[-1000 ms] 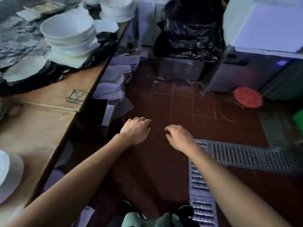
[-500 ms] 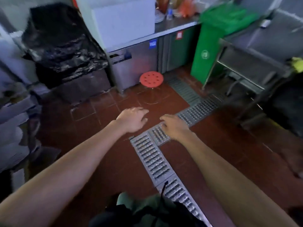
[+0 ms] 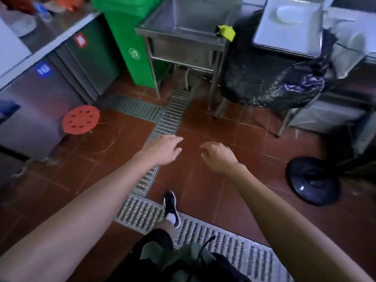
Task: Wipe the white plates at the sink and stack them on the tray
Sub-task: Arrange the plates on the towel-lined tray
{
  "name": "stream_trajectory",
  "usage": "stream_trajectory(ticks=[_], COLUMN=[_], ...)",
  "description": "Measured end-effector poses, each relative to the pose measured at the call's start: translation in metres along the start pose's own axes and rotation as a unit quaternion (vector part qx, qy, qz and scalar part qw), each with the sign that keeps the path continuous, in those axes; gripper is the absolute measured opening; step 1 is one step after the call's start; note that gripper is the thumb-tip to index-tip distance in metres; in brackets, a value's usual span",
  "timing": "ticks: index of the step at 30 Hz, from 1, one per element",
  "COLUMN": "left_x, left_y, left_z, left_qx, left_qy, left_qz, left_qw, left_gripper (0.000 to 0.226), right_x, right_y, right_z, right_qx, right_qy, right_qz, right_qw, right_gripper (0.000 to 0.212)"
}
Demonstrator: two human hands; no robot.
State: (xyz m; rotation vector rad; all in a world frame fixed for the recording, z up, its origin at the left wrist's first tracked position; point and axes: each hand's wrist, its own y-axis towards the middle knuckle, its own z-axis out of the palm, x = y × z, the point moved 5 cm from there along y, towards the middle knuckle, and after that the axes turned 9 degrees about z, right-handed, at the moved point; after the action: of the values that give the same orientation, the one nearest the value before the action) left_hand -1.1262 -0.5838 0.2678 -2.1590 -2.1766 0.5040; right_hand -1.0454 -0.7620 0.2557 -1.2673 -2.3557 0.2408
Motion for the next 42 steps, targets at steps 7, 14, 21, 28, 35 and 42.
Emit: stream_trajectory(ticks=[7,14,21,28,35,42], left_x=[0.04,0.048,0.018,-0.019,-0.023,0.005], left_y=[0.143,0.272,0.413,0.541,0.64,0.757], left_z=[-0.031,-0.073,-0.1,-0.128,-0.155,-0.181], left_qx=[-0.003,0.018,0.023,0.017,0.001,0.002], left_qy=[0.01,0.02,0.04,0.033,0.022,0.021], left_qz=[0.046,0.123,0.178,0.181,0.167,0.172], left_qw=[0.999,0.992,0.983,0.983,0.986,0.985], left_gripper=[0.053,0.053,0.052,0.051,0.051,0.048], right_x=[-0.029,-0.076,-0.163,-0.245,-0.298,-0.334], right_y=[0.121,0.207,0.281,0.362,0.447,0.547], right_z=[-0.042,-0.097,-0.163,-0.231,-0.284,-0.328], right_qx=[-0.006,-0.017,-0.041,-0.045,-0.041,-0.046], right_qy=[0.004,0.021,0.028,0.036,0.011,-0.031], right_qz=[0.06,0.126,0.177,0.171,0.156,0.175], right_qw=[0.998,0.992,0.983,0.984,0.987,0.983], right_gripper=[0.04,0.042,0.044,0.048,0.043,0.042])
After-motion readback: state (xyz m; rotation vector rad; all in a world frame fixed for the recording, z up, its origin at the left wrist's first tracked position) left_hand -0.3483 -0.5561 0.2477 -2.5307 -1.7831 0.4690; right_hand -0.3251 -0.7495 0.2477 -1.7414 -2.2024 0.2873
